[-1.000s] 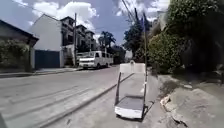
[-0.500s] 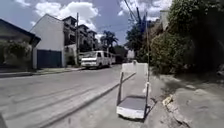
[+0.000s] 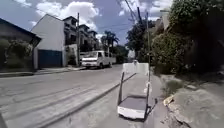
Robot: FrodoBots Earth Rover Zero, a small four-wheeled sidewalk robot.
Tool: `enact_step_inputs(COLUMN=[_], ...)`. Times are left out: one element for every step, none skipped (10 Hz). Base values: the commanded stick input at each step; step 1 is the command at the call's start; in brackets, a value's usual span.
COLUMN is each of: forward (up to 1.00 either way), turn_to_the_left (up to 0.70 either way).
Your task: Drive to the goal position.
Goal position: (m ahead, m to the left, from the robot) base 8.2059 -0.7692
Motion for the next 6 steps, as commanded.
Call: enact_step_inputs(forward=[0.0,0.0,0.0,0.0,0.0,0.0], turn_to_the_left=[0.27,0.05,0.1,0.4,0.68,0.43])
